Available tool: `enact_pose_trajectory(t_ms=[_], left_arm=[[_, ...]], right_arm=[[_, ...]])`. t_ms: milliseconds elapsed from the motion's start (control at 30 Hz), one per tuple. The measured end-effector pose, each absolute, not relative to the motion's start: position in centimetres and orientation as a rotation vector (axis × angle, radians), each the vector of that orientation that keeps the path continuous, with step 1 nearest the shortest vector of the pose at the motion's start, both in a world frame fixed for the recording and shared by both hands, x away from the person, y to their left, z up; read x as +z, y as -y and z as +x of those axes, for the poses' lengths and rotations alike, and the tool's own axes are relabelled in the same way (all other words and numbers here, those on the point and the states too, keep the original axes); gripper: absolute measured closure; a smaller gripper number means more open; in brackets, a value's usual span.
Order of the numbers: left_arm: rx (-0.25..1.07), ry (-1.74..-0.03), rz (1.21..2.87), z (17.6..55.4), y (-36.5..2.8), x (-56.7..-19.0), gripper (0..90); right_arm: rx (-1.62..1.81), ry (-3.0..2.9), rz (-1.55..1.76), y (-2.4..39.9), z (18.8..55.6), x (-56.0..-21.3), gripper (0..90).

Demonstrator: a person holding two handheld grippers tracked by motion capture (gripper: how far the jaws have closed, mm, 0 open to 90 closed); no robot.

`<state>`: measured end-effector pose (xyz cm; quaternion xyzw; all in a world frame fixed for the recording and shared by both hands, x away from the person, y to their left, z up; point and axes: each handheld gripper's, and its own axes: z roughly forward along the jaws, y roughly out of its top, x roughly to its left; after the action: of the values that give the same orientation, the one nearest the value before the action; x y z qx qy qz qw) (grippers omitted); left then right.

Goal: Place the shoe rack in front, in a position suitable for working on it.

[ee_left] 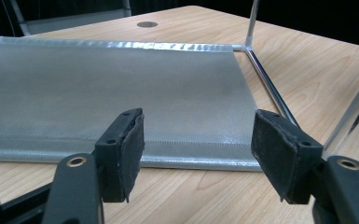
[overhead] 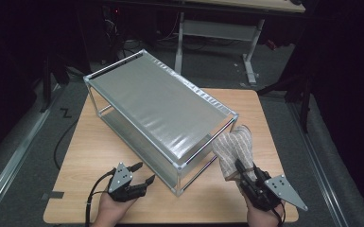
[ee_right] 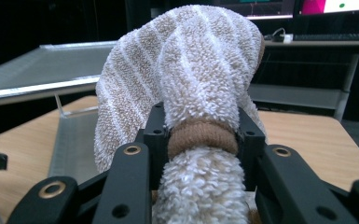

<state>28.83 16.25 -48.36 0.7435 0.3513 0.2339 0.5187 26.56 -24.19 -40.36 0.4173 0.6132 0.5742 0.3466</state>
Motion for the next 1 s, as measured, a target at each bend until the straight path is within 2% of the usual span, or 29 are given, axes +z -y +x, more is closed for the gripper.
enact_pose_trajectory(t_ms=[533,767,1000], left_arm=[[0.554,-0.860,1.792,28.9,-16.2,-48.8,34.9],[0.555,-0.864,1.785,28.7,-16.4,-48.9,34.6],[0.561,-0.867,1.783,28.7,-16.5,-48.8,34.6]], right_arm=[[1.596,-1.655,0.953,20.6,28.2,-37.2,65.7],[1.623,-1.714,0.939,19.0,28.1,-38.8,65.7],[1.639,-1.748,0.909,18.2,27.1,-39.0,65.6]])
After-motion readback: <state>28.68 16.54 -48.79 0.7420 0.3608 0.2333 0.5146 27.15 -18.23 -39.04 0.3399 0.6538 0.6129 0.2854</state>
